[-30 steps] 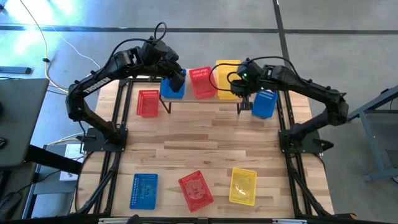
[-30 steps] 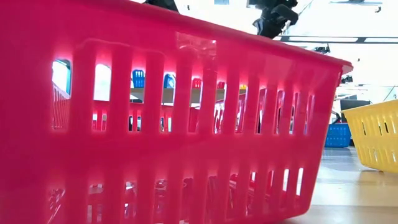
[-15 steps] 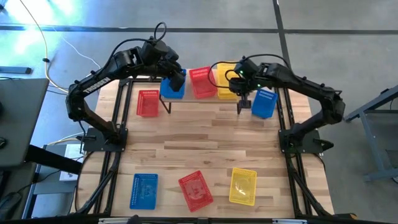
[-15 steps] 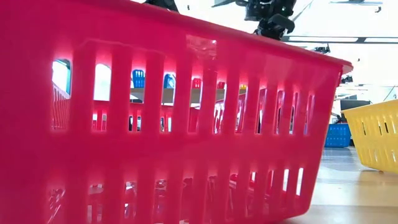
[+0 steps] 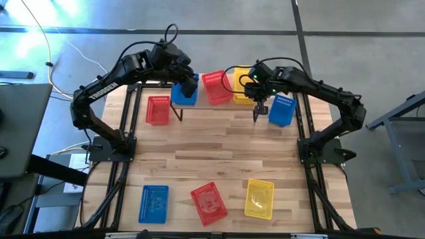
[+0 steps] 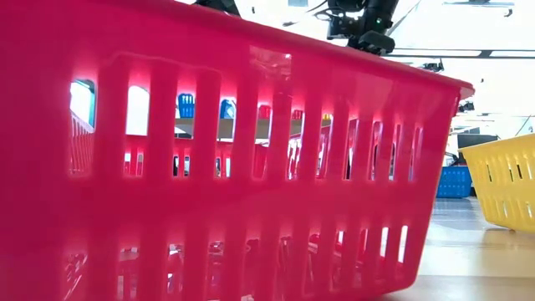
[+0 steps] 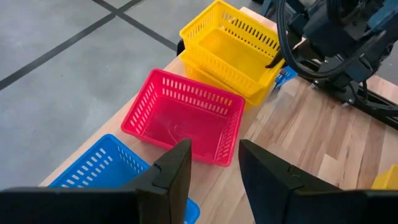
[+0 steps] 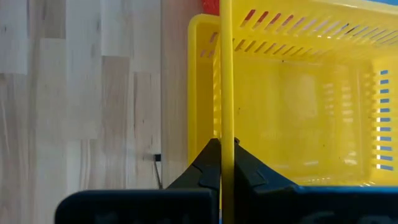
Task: Stack baskets on shelf by color
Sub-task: Stack the top yellow basket into the other yellow basket on the shelf
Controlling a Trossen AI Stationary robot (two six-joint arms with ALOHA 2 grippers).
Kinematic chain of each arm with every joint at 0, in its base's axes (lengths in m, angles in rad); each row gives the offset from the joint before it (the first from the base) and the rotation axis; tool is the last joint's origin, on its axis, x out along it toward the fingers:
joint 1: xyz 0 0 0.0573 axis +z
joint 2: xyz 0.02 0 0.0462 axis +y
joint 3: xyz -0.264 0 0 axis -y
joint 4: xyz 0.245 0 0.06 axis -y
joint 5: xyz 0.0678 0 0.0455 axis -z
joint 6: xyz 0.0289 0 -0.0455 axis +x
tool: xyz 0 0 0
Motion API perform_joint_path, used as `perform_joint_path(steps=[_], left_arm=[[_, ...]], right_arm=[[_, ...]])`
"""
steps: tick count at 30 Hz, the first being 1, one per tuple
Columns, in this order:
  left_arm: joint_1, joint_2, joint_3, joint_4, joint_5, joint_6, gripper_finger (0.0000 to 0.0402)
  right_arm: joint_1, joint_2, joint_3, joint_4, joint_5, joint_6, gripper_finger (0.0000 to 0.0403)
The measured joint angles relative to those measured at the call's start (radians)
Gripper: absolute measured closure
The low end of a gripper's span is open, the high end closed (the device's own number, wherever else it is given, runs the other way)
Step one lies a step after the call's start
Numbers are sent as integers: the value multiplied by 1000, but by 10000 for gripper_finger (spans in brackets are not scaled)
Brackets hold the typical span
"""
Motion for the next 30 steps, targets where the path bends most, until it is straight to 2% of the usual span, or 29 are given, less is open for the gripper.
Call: perform_joint_path(steps=[15,21,25,30], left_arm=[[0,0,0,0,0,-4,278],[0,0,0,0,0,-3,278],[0,0,0,-1,0,0,278],[0,0,0,-1,0,0,278]], right_arm=[[0,0,0,-14,-3,63,402],[11,0,0,-12,79,60,402],[22,0,1,-7,84,60,402],[30,0,1,-11,84,61,380]])
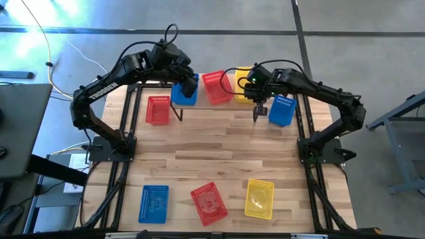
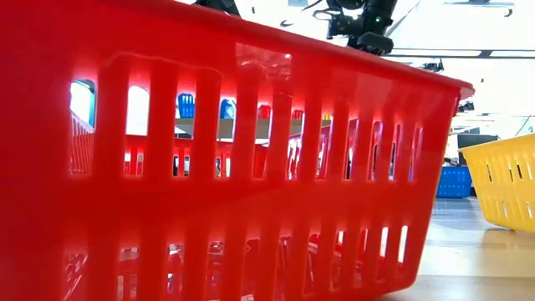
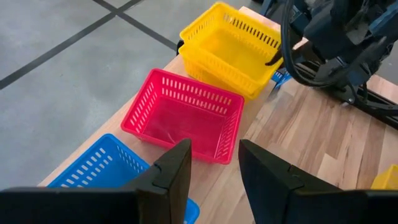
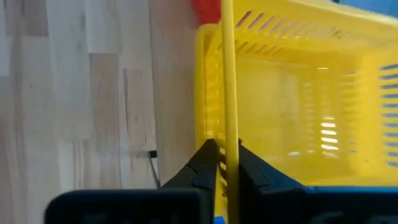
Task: Stack baskets on shelf by color
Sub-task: Stack the top yellow basket into the other yellow basket on the shelf, then stack the top blue basket into the other blue basket on the shelf
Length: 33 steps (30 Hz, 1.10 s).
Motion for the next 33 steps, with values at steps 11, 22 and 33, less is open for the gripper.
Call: perform_joint_path(steps=[11,22,33], left_arm=[[0,0,0,-1,0,0,278],[0,-13,0,-28,30,36,278],[0,-48,0,-113,28,56,278]], right_arm=[[22,-5,80,-56,9,28,292],[16,-39,179,-180,34,308,289],[-77,-153,113,-200,163,487,289]])
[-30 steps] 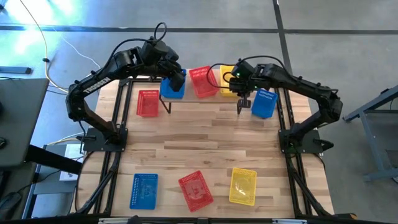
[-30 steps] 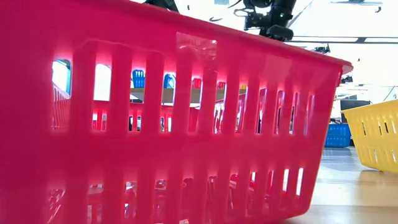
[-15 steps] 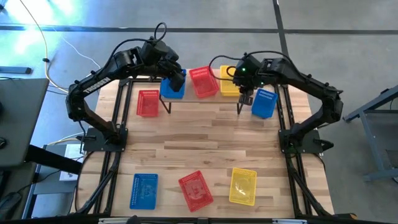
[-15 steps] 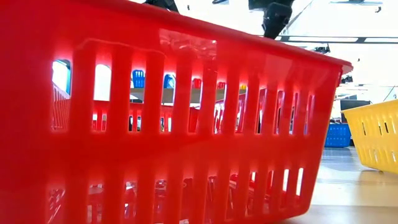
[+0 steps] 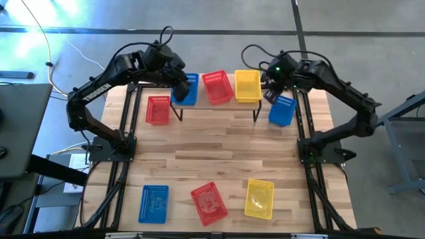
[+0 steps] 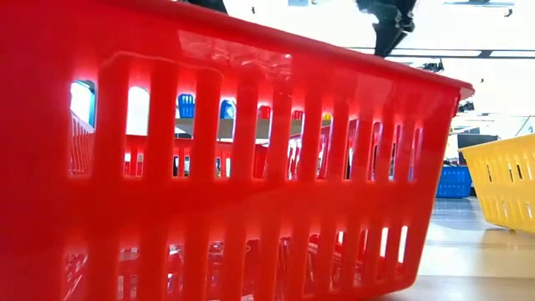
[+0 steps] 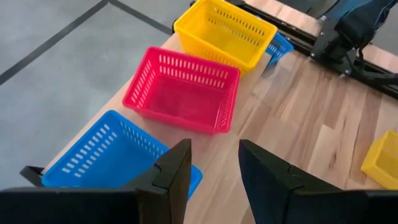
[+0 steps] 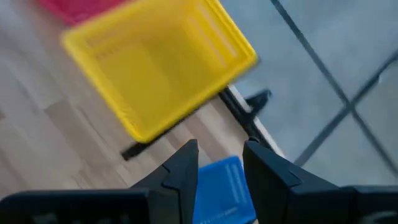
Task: Stack baskets on shelf by color
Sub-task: Stack the top blue basket into the other blue basket on the shelf
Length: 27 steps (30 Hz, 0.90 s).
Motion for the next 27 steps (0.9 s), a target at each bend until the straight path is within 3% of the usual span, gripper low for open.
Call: perform_joint_path(steps=[6,18,27], left_arm=[[0,1,0,-24,-3,31,278],[0,1,0,-24,-3,50,278],[0,1,0,-24,-3,50,278]], right_arm=[[-86,-94,-174,23,-127,25,289],[-103,-215,-473,81,-488,-190,289],[-19,-216,-564,71,-479,-218,289]])
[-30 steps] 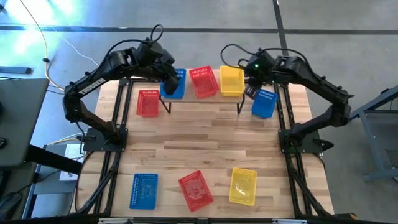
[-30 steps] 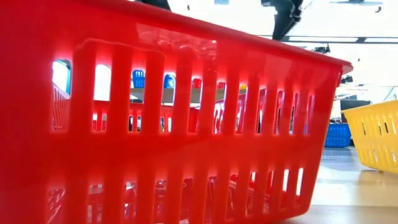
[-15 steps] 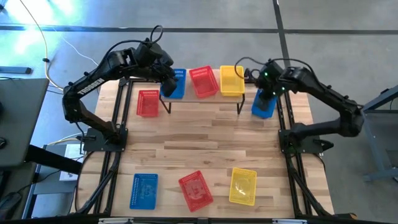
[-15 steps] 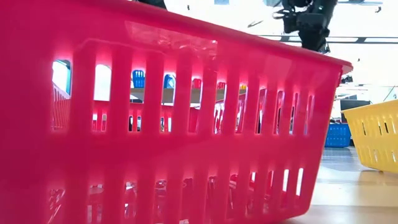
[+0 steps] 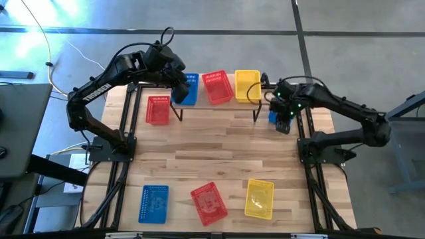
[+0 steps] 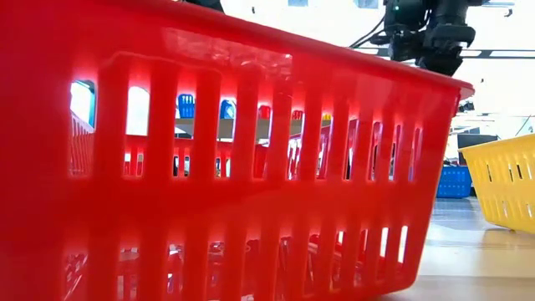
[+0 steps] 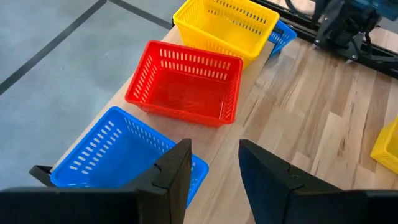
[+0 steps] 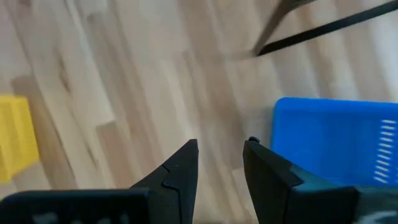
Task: Stack baskets on shelf by color
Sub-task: Stack the top blue basket into the other blue basket on the shelf
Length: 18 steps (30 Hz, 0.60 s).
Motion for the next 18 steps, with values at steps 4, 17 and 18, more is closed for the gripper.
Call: perform_joint_path(steps=[4,17,18], left_arm=[[0,0,0,0,0,0,278],[0,0,0,1,0,0,278],[0,0,0,1,0,-1,278]], right_arm=[[91,0,-11,-25,27,38,289],[326,14,-11,-87,274,175,289],[333,22,-11,-86,292,174,289]])
